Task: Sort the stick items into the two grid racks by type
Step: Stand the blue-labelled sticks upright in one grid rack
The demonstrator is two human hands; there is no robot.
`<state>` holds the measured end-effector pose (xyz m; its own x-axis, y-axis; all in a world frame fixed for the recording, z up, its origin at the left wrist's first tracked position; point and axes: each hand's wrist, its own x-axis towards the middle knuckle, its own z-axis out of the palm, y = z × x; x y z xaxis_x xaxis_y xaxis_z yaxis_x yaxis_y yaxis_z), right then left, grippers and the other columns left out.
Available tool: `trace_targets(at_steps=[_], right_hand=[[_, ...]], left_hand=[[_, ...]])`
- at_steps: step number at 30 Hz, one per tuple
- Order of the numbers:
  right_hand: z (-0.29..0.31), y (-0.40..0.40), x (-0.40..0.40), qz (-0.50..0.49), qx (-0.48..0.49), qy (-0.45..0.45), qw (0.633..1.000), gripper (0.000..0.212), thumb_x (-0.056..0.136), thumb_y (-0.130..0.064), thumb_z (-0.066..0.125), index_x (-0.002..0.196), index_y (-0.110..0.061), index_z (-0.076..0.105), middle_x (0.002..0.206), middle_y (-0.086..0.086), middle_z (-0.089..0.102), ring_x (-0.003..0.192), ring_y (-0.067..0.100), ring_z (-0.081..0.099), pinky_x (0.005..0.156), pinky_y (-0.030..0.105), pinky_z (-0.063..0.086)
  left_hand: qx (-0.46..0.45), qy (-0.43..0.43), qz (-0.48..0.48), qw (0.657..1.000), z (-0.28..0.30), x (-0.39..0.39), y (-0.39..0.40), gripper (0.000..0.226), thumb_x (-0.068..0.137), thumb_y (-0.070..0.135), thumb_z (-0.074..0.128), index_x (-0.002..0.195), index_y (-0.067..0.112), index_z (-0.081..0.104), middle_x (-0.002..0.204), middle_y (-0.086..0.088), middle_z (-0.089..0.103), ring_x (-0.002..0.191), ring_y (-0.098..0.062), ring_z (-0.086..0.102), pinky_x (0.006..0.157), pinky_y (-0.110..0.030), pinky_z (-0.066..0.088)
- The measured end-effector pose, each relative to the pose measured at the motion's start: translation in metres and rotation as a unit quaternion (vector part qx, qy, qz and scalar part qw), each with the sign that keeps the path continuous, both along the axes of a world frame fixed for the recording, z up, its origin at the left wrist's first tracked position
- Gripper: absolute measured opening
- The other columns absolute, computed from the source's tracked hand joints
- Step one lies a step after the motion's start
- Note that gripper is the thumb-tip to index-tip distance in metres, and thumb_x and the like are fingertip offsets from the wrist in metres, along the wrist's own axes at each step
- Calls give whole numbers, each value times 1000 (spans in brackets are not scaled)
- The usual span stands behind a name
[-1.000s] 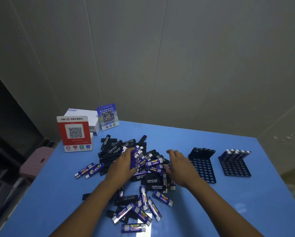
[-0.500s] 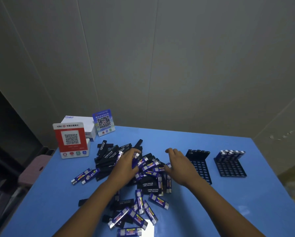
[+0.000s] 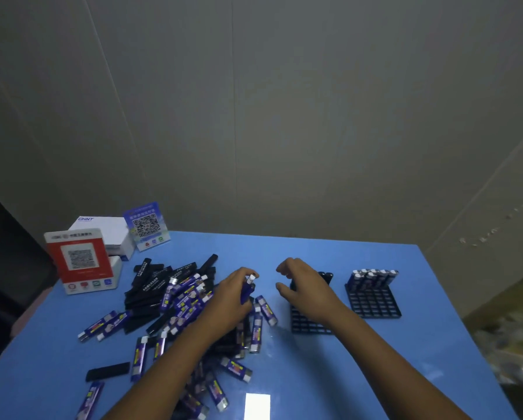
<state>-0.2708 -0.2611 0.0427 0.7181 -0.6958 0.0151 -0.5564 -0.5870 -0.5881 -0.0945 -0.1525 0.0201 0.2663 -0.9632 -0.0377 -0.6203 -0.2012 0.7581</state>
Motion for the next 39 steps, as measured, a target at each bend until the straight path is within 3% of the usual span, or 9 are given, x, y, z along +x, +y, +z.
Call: trace_targets(at_steps=[6,11,15,21,26,29,34,39], right_hand=[[10,-30,-39,18,154,-110,982,17,93,-26,69,107,-29,61,96,-8,67,86,11,65,81,30,57],[15,-41,-67,33,201,-153,967,21,88,-19,75,105,-25,65,91,-3,72,83,15,67,71,19,50],[13,-47,-86,47,233,-175,955,18,87,-17,77,102,-19,68,89,0,72,78,11,65,70,20,51],[10,-51,-102,53,226,-172,957,12,88,-17,75,98,-21,70,89,0,71,81,15,67,74,22,55],[15,-53,-117,39,208,-160,964,11,89,-16,74,98,-19,69,90,1,72,78,6,64,67,13,47],[20,-55,-128,21,187,-165,968,10,88,-17,74,96,-19,69,88,-1,71,78,3,63,66,12,46],[25,-61,-141,-23,168,-184,968,5,88,-22,74,91,-22,70,83,-7,70,78,4,64,69,16,46],[32,-65,-148,-76,165,-213,960,4,89,-20,73,90,-19,70,78,-12,69,73,5,62,72,29,55]], left_hand=[[16,-11,1,1000,0,-58,-36,52,78,-4,59,121,25,50,101,7,52,78,-4,51,58,-10,36],[18,-24,6,1000,0,-97,-53,46,77,-3,58,115,22,51,97,9,52,78,-2,51,58,-13,36],[20,-34,13,999,0,-118,-56,43,77,0,58,110,26,48,96,9,52,77,-1,50,58,-13,34],[25,-43,15,999,7,-140,-57,47,79,-2,59,120,19,48,93,10,49,74,-5,49,57,-13,35],[23,-38,-13,999,8,-148,-60,53,78,-1,61,124,22,48,107,6,55,84,-6,52,63,-11,39],[10,-38,-32,999,12,-150,-66,54,78,-1,63,124,22,47,104,6,53,82,-4,53,64,-10,40],[3,-34,-49,998,15,-154,-74,55,76,-3,62,120,27,48,91,17,48,81,-7,51,63,-13,41],[-7,-26,-45,999,11,-147,-72,56,79,-7,59,123,26,48,88,13,49,76,-6,51,62,-13,41]])
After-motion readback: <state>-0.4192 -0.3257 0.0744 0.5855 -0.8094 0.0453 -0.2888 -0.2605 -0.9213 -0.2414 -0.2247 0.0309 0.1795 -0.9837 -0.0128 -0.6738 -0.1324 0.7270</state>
